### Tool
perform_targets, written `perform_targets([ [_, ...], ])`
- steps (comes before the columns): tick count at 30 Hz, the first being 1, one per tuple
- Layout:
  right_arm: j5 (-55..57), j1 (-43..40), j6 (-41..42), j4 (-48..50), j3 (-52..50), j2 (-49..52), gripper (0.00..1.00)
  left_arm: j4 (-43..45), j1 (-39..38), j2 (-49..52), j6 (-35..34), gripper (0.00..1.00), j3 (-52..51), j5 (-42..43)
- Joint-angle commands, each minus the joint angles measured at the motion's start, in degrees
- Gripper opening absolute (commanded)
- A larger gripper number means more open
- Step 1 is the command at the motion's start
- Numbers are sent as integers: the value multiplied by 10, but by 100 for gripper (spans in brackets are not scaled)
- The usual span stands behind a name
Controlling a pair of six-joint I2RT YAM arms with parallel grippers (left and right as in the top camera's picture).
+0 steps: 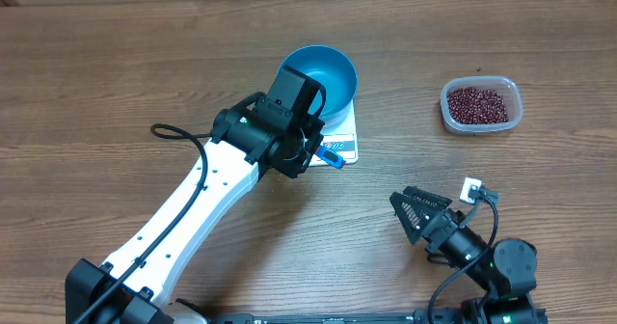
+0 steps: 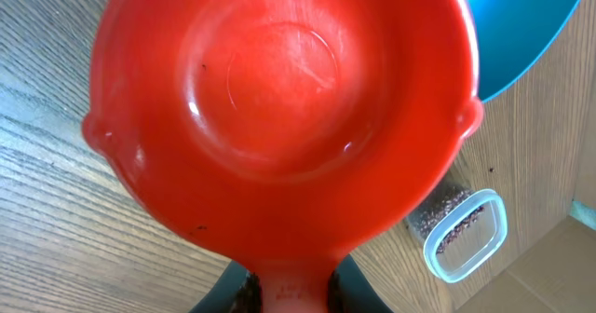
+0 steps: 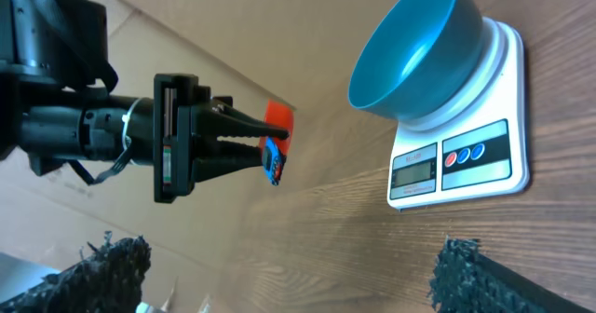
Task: Scoop item into bowl and weigh 150g on scale
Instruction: 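Reach right gripper to the scoop's blue handle and grasp it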
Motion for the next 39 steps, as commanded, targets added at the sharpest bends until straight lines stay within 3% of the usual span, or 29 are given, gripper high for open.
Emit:
perform_targets([
  [1, -20, 18, -66, 43, 53, 86, 97, 0, -3, -1, -7, 4, 9, 3],
  [7, -19, 89, -113, 134, 111, 277, 92, 0, -3, -1, -7, 4, 9, 3],
  [16, -24, 148, -114, 262, 195, 523, 86, -2, -3, -1, -7, 4, 9, 3],
  [23, -24, 172, -114, 273, 222, 574, 78, -1, -3, -1, -8, 4, 9, 2],
  [30, -21, 174, -113, 273, 222, 574, 62, -1, -3, -1, -8, 4, 9, 2],
  [39, 33, 174, -96, 275, 222, 574, 54, 4, -3, -1, -25, 4, 9, 18],
])
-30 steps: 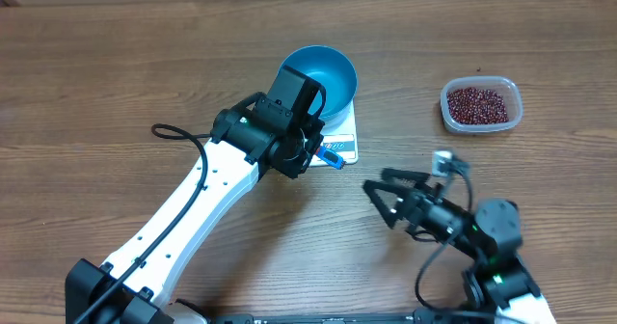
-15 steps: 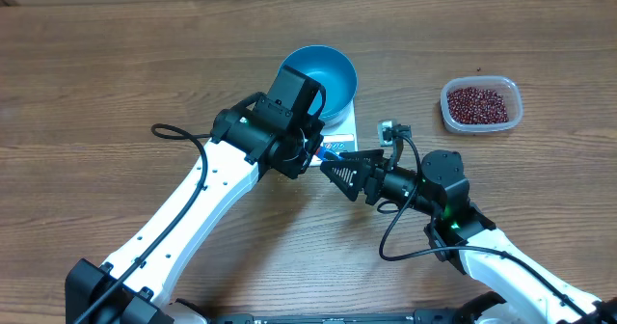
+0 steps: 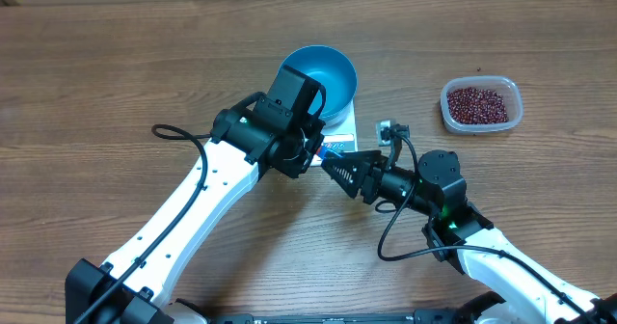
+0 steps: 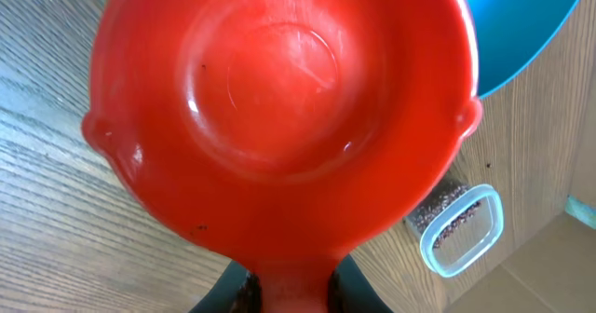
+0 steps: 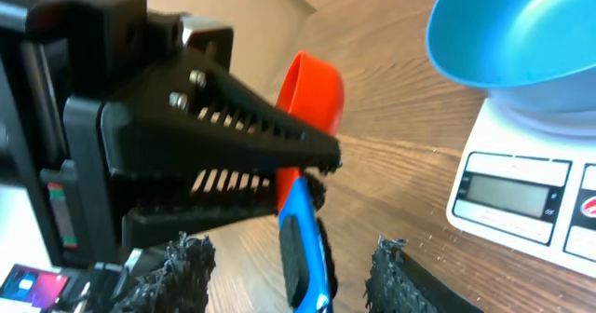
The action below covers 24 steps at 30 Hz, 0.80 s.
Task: Scoop item into bowl and weigh 150g on scale
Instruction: 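Reach right gripper to the scoop's blue handle and grasp it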
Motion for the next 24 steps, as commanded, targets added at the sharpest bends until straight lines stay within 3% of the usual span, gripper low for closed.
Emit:
perform_targets([
  [1, 27, 3, 6, 5, 16, 2, 54, 2, -3, -1, -17, 4, 9, 8],
  [20, 31, 17, 36, 70, 30, 67, 47, 5, -3, -1, -21, 4, 9, 9],
  [24, 31, 17, 36, 82, 30, 67, 38, 5, -3, -1, -21, 4, 9, 9],
])
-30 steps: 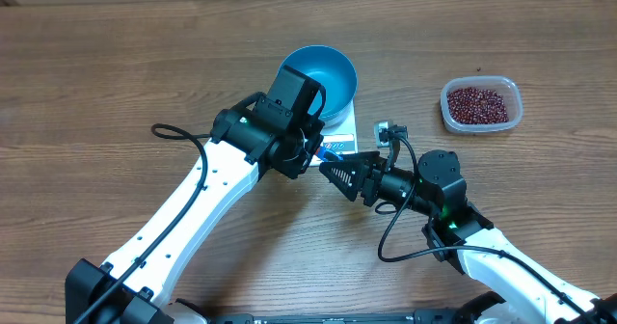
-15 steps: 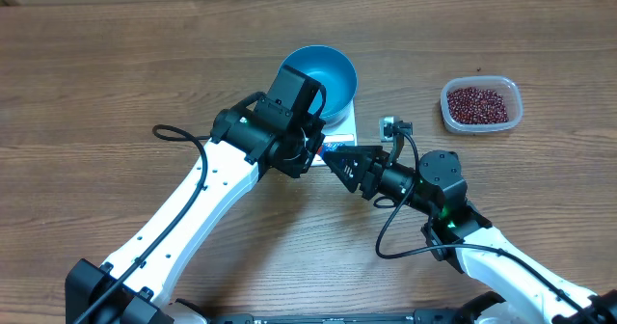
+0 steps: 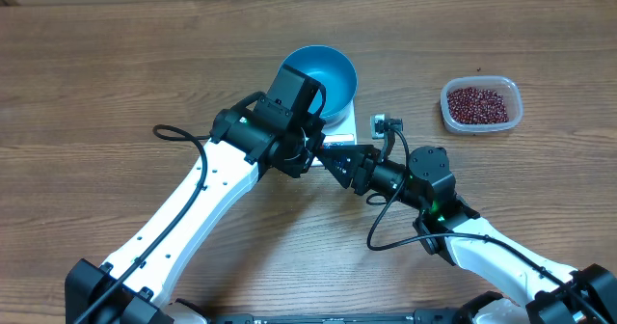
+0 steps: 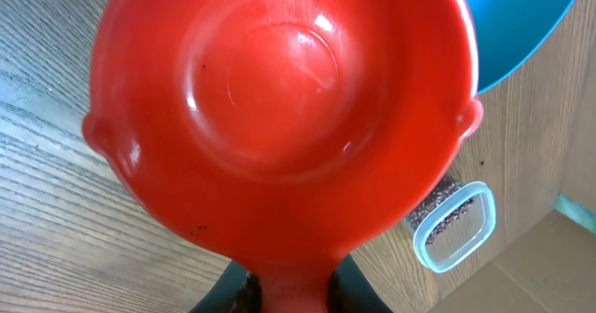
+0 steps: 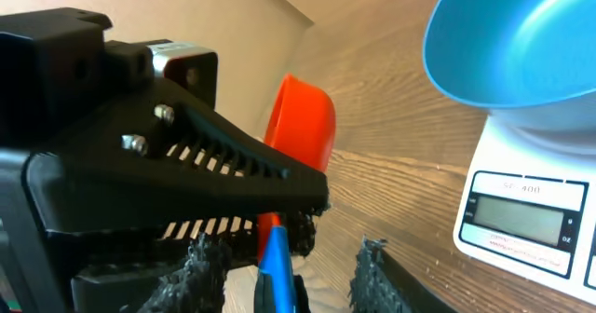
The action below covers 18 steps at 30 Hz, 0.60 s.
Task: Scoop item into bowl and weigh 150g on scale
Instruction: 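Reach right gripper to the scoop's blue handle and grasp it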
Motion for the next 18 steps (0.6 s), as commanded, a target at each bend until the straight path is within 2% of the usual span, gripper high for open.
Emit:
perform_targets([
  [1, 5, 2, 0, 9, 16, 1, 32, 0, -3, -1, -12, 4, 9, 2],
  [8, 2, 2, 16, 9, 16, 1, 4, 0, -3, -1, -12, 4, 9, 2],
  [9, 2, 2, 16, 9, 16, 1, 3, 0, -3, -1, -12, 5, 9, 2],
  [10, 2, 2, 16, 9, 16, 1, 4, 0, -3, -1, -12, 18, 9, 2],
  [11, 2, 2, 16, 9, 16, 1, 4, 0, -3, -1, -8, 43, 9, 2],
  [12, 2, 2, 16, 9, 16, 1, 4, 1, -3, -1, 7, 79, 9, 6],
  [13, 2, 2, 16, 9, 16, 1, 4, 3, -3, -1, 22, 90, 9, 14],
  [14, 2, -1, 16, 8, 16, 1, 3, 7, -3, -1, 46, 100, 9, 21],
  [18, -31, -28, 15, 4, 16, -3, 4, 11, -2, -7, 156, 100, 17, 33],
])
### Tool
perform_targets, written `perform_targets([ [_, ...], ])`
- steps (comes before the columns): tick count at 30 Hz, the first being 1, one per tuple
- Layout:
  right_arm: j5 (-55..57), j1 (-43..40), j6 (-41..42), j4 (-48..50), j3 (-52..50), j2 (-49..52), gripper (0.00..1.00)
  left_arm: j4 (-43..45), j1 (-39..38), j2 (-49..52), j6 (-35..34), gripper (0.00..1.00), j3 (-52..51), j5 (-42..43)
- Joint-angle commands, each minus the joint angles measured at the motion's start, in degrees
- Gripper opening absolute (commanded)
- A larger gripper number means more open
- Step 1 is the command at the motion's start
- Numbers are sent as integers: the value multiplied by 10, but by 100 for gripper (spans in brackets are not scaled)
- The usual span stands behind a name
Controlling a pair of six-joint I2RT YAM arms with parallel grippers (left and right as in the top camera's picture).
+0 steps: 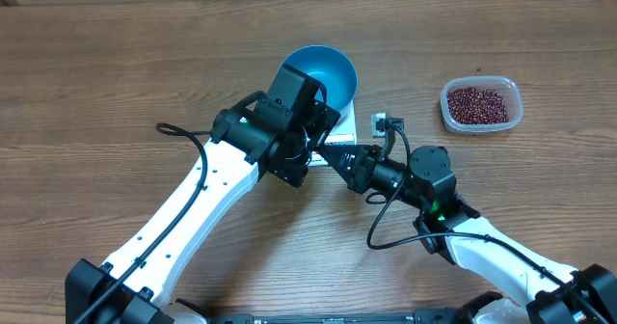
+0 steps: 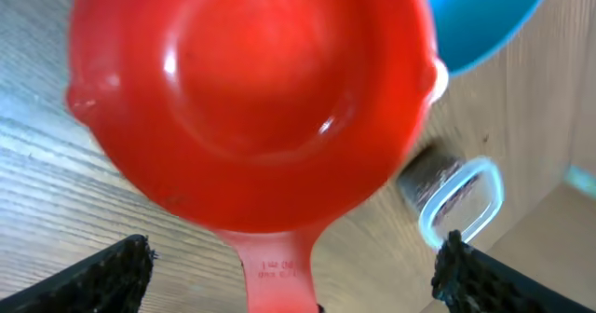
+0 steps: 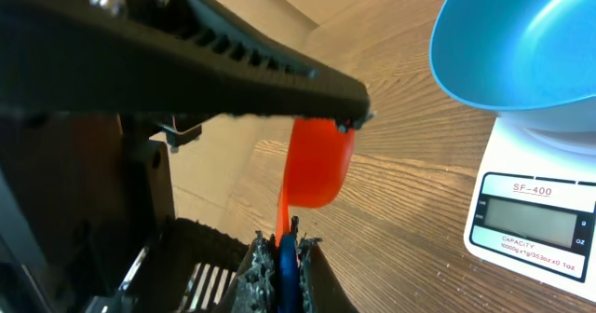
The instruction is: Scoop item into bowl and weigh 150g on scale
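Observation:
The scoop, a red cup [image 2: 247, 99] with a blue handle end [image 3: 287, 268], hangs in the air just left of the scale. My right gripper [image 3: 287, 257] is shut on that blue handle. My left gripper [image 2: 284, 276] is open, its fingers [image 2: 102, 276] standing wide on either side of the red stem without touching it. In the overhead view the two grippers meet tip to tip, left gripper [image 1: 307, 150], right gripper [image 1: 335, 160]. The blue bowl [image 1: 323, 71] stands on the white scale [image 1: 345, 129]. The scoop's cup is empty.
A clear plastic tub of red beans [image 1: 480, 104] sits at the far right of the wooden table [image 1: 116, 64]. The left arm's black finger [image 3: 233, 52] crosses the top of the right wrist view. The scale's display [image 3: 535, 215] is lit.
My left gripper has opened and let go of the scoop's stem. My right gripper, open around the blue handle before, is now shut on it.
At first my left gripper held the scoop beside the scale while my right arm was folded at the front right, open. Then the right gripper was open at the blue handle, then closer around it. Now the right holds the scoop and the left is open.

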Motion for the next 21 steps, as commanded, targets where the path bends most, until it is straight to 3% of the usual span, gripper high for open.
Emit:
perform_targets([
  [1, -29, -26, -1, -3, 13, -5, 3, 1, -1, -9, 121, 100, 20, 16],
  [9, -37, -97, -22, -112, 13, -64, 4, 2, -2, -74, 273, 100, 62, -24],
  [16, -34, -146, -88, -242, 25, -173, 4, -10, -3, -125, 463, 100, 63, -103],
  [21, 17, -185, -143, -389, 51, -235, 4, -39, -2, -113, 473, 100, 62, -154],
])
